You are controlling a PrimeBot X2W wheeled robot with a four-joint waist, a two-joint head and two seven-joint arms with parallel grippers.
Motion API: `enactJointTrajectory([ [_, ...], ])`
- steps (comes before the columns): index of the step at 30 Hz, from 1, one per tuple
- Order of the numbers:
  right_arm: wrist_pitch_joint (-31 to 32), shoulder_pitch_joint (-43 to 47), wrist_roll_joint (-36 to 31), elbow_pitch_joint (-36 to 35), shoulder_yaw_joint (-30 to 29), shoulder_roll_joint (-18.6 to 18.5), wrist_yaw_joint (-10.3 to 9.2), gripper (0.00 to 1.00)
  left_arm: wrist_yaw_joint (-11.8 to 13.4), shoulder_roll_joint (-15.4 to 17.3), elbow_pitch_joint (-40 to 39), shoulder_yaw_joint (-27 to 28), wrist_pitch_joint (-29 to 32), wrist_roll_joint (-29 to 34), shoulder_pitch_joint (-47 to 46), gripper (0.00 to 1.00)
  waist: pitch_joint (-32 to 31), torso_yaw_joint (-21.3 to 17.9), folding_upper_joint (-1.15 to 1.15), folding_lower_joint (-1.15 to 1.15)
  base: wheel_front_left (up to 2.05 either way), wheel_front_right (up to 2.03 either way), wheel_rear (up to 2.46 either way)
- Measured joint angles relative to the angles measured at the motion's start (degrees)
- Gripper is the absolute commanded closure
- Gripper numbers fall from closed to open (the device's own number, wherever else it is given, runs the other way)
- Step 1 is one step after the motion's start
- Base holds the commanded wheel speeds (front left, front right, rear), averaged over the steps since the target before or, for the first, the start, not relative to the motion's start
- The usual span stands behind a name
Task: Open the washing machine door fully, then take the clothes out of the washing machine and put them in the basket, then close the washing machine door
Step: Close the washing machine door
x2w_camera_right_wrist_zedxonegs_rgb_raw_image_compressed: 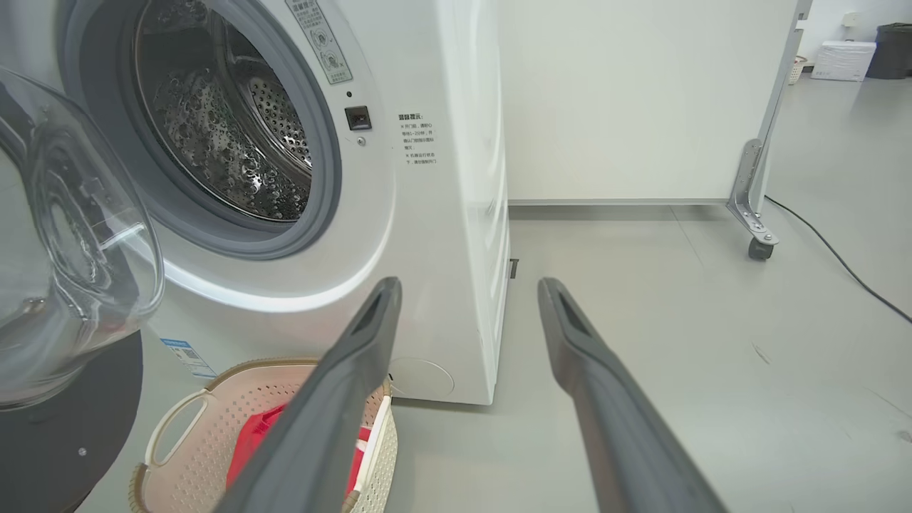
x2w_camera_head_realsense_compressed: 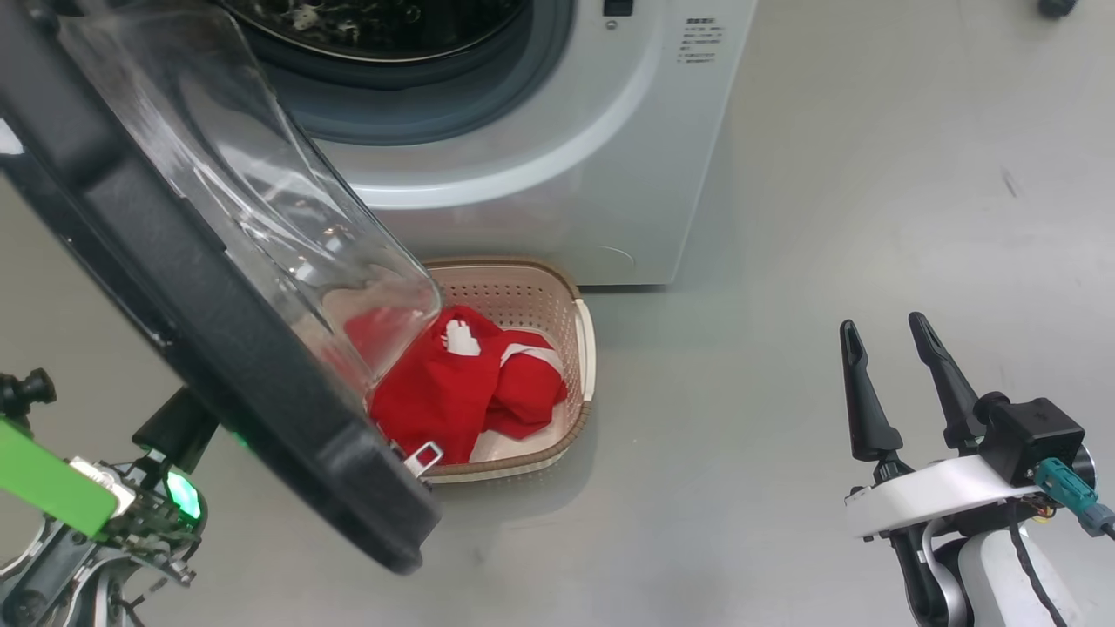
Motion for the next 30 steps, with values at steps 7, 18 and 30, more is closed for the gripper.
enactJointTrajectory([
  [7, -0.68, -0.76, 0.37, 0.96, 0.08, 0.27, 0.01, 0.00, 0.00, -1.24, 1.55, -0.86, -1.09, 0.55, -3.33, 1.00, 0.27, -3.04, 0.00, 0.00, 0.00, 0.00, 0.00],
  [18, -1.27, -2.15, 0.45, 1.52, 0.07, 0.52, 0.30, 0.00, 0.00, -2.27, 5.27, -1.86, -3.65, 2.55, -10.33, 1.00, 1.97, -6.38, 0.00, 0.00, 0.00, 0.00, 0.00],
  [30, -1.94, -4.86, 1.47, 1.98, 0.19, 0.93, 0.99, 0.00, 0.86, -2.53, 8.67, -1.70, -6.55, 4.38, -19.56, 1.00, 5.31, -9.94, 0.00, 0.00, 0.00, 0.00, 0.00],
])
